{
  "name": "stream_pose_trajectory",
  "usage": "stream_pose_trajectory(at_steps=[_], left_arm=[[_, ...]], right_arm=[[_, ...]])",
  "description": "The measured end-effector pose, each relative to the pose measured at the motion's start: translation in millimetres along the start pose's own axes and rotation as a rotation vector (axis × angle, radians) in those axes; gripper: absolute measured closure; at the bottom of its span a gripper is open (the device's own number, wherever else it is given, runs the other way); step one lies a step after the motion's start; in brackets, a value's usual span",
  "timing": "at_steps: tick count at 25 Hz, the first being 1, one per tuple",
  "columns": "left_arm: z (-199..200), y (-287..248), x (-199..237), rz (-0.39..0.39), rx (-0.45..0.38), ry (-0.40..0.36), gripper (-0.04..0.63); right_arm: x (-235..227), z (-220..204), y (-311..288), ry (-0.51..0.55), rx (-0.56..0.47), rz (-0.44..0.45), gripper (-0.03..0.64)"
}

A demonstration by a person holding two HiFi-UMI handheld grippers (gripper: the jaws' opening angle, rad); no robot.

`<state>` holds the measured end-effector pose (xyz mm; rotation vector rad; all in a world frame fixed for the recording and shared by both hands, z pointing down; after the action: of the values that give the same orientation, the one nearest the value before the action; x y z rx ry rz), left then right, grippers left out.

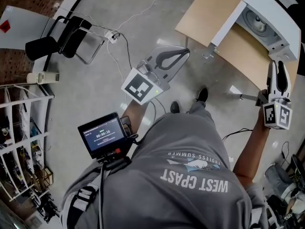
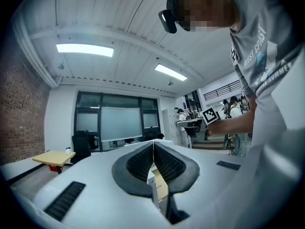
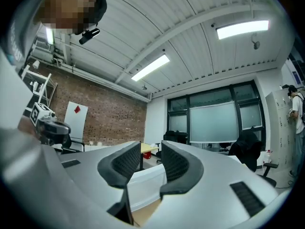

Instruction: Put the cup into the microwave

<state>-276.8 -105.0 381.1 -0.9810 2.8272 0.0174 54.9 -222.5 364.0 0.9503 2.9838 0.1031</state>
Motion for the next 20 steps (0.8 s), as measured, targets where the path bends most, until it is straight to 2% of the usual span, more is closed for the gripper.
stream_pose_trajectory(at_steps=[7, 8, 10, 14, 20], left_arm=[[9, 20, 0, -0.018, -0.061, -0.021, 0.574], [11, 24, 0, -0.021, -0.071, -0.024, 0.574], [18, 33, 1, -0.027, -0.087, -0.025, 0.574], [32, 40, 1, -0.046, -0.109, -0.019, 0.574], [-2, 19, -16, -0.081, -0.126, -0.026, 0.574]], right_arm=[[74, 60, 33, -0.013, -0.052, 0.126, 0.474], [85, 66, 38, 0.001, -0.049, 0.140, 0.474], [108, 77, 50, 0.047, -0.038, 0.156, 0.523], [142, 106, 70, 0.138, -0.043, 0.165, 0.526], [142, 86, 94, 0.194, -0.089, 0.137, 0.526]])
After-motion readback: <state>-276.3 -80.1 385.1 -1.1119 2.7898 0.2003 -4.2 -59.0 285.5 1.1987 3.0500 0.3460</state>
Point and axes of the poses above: the fingertips, and each gripper's own axes: y backward along the fingers, x to its left, z out of its top, the point moved 6 cm from there along y, backward along the fingers, and after that the axes turned 3 degrees about -y, right-handed, at the moved point
